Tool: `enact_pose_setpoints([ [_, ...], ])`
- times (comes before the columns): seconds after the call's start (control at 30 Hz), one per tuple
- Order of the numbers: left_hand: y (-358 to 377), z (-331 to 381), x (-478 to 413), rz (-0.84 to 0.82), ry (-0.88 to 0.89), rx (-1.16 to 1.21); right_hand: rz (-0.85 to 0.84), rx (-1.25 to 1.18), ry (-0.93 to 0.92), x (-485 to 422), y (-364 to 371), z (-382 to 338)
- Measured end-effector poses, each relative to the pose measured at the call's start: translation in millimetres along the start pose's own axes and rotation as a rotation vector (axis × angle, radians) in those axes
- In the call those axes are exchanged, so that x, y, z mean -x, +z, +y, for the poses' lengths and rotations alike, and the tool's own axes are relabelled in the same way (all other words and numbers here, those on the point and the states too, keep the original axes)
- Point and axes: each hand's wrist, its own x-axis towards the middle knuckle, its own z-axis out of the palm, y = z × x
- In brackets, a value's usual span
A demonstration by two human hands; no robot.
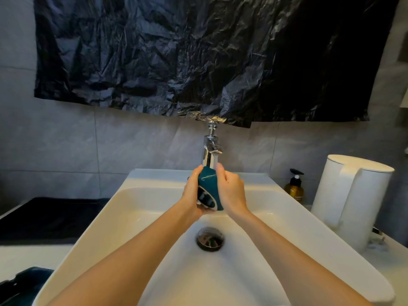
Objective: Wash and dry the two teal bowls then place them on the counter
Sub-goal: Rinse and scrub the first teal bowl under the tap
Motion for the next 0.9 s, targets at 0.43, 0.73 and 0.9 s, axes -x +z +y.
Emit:
enact_pose_setpoints([
  [0.43,12,-1,3,-0.025,0.345,-0.523,0.231,-0.059,0.309,-12,-11,-4],
  [0.73,16,-3,7,-0.104,0.566,-0.871,0.221,-0.022,0.346,-17,-22,-2],
  [0.9,17,5,-3,-0.058,0.445,-0.734,0.109,-0.071,0.321,-9,-17,-1],
])
